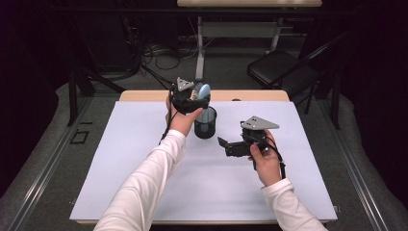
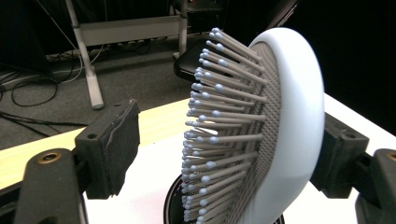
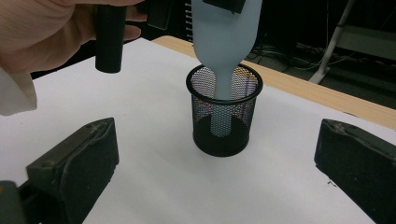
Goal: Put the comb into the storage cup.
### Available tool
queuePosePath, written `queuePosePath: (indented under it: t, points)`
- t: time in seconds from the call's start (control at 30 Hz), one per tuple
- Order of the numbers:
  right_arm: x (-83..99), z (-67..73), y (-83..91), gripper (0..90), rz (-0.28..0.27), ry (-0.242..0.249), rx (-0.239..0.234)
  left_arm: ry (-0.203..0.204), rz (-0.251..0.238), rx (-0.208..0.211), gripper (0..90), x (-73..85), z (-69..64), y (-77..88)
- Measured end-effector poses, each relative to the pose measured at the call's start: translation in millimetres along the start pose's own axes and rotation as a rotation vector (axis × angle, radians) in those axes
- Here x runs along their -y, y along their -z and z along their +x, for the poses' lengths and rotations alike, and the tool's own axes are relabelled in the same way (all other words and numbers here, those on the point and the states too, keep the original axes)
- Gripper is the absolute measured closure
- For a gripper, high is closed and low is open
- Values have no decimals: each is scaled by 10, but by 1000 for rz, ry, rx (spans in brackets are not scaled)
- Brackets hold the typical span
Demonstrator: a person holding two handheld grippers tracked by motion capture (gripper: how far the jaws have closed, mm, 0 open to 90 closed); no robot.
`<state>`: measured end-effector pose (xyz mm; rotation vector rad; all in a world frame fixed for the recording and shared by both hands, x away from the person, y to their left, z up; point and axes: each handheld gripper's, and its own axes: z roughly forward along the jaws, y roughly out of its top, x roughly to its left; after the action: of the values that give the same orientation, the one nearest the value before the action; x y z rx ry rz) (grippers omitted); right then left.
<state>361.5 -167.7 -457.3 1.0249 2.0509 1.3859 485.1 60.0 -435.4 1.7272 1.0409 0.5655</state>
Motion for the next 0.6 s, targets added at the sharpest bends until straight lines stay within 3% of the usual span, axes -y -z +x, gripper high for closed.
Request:
queuePosePath:
  t: [0.6]
  points:
    - [1,1,-2,0,2,-1,0,13,8,23,158,1,5,-4]
